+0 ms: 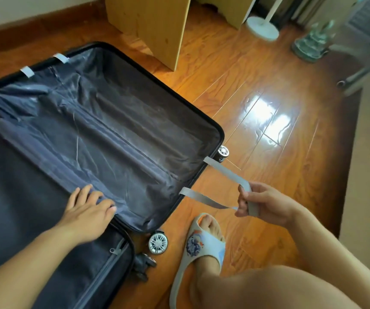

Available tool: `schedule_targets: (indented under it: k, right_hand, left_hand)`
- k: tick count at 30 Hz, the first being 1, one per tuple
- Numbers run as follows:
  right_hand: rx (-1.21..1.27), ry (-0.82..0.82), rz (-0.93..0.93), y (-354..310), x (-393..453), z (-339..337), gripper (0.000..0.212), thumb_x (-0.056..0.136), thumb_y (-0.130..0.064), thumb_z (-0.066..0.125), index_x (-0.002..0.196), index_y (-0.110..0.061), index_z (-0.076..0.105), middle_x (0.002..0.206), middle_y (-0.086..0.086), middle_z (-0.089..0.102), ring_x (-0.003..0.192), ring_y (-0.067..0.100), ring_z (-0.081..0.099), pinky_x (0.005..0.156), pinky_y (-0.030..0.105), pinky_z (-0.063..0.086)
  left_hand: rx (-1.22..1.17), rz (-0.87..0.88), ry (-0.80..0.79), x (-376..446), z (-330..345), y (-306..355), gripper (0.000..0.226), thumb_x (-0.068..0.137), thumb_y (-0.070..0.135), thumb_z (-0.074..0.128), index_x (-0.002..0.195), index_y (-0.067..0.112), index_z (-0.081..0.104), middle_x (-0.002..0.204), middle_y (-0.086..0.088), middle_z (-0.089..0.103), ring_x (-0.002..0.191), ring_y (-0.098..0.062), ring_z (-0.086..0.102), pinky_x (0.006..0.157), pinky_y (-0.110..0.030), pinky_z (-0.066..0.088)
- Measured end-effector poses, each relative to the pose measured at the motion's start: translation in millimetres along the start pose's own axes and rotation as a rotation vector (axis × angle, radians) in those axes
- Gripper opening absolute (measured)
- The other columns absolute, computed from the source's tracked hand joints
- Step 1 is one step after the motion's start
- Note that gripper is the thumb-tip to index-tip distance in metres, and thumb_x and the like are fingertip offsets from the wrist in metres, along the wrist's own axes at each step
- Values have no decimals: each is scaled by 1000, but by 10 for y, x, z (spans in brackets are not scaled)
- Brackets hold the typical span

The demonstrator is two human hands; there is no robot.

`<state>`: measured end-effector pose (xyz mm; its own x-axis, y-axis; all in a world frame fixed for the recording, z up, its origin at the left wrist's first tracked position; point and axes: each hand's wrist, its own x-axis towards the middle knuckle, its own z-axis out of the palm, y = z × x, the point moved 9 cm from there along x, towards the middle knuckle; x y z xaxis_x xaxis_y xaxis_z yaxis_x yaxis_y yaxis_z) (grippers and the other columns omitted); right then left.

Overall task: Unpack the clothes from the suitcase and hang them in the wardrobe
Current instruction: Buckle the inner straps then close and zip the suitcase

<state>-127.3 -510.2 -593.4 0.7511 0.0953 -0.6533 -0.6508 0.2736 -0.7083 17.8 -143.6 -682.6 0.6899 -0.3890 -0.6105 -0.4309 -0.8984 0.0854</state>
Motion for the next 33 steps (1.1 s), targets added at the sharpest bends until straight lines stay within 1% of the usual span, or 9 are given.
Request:
schedule_targets:
  k: [3, 7, 11, 15, 20, 23, 26, 30, 33]
  right_hand:
    - [-86, -65, -88, -670, -317, 309, 17, 91, -5, 68, 102, -3, 54, 100, 23, 65, 105, 41, 62, 105, 55, 42]
    - [-116, 82, -104, -1514, -248, 712, 11, 93, 0, 59, 103, -5, 60, 116, 21, 67, 109, 35, 66, 100, 53, 51]
    - [15, 198, -63, -1867, 337, 1196, 33, 97, -9, 57, 127, 5, 55, 120, 24, 66, 105, 35, 70, 89, 49, 58]
    - [34, 56, 46, -1827, 1101, 1769, 21, 106, -13, 40, 107, -1, 57, 120, 25, 66, 116, 37, 65, 91, 49, 56]
    - [-71, -46, 72, -1694, 1795, 1986, 28, 105, 1, 32, 97, -7, 57, 114, 19, 68, 95, 25, 71, 85, 35, 59]
    - [-179, -52, 92, -1637, 2110, 1887, 23, 106, -6, 40, 104, -3, 62, 101, 11, 75, 80, 15, 74, 71, 27, 61]
    - [-382, -53, 98, -1679, 2355, 1793, 28, 106, -23, 48, 110, -1, 65, 103, 13, 75, 89, 22, 71, 90, 37, 58]
    - [-909, -51, 113, -2031, 2632, 1661, 48, 105, -40, 44, 101, 2, 66, 87, 22, 73, 71, 27, 68, 68, 36, 58]
    - [-1061, -44, -68, -2352, 2991, 1545, 46, 101, -48, 51, 89, -6, 66, 82, 13, 72, 73, 27, 68, 74, 33, 53]
  left_hand:
    - [-111, 18, -71, -4, -111, 46, 40, 105, 52, 32, 141, 43, 46, 159, 7, 29, 155, -26, 4, 124, -42, -2]
    - [-666, 99, 58, -94, -660, 180, 17, 101, 36, 56, 117, 37, 62, 135, 2, 56, 120, -19, 58, 104, -33, 42]
    - [-1357, 187, 172, -330, -1295, 343, 17, 99, 21, 64, 112, 32, 70, 117, 3, 70, 110, -15, 68, 101, -38, 53]
    - [-1734, 187, 254, -150, -1729, 447, 33, 97, 10, 65, 126, 25, 62, 121, -3, 68, 106, -21, 71, 99, -43, 54]
    - [-1692, 96, 411, 504, -1846, 245, 34, 91, 12, 74, 124, 16, 66, 104, -2, 70, 82, -11, 65, 71, -25, 54]
    - [-1532, 28, 521, 818, -1838, 147, 34, 78, 23, 84, 110, 26, 72, 100, -3, 70, 80, -13, 63, 74, -26, 50]
    - [-1238, 15, 559, 1094, -1861, 198, 32, 80, 21, 84, 110, 26, 73, 100, 8, 68, 88, -8, 64, 78, -16, 46]
    - [-1352, -66, 479, 1334, -1787, 63, 14, 94, 18, 70, 83, 25, 76, 73, 7, 70, 68, -12, 65, 80, -40, 59]
    - [-1399, 51, 270, 1444, -1843, 43, 24, 101, 11, 60, 93, 27, 76, 75, -9, 67, 64, -17, 63, 66, -33, 57]
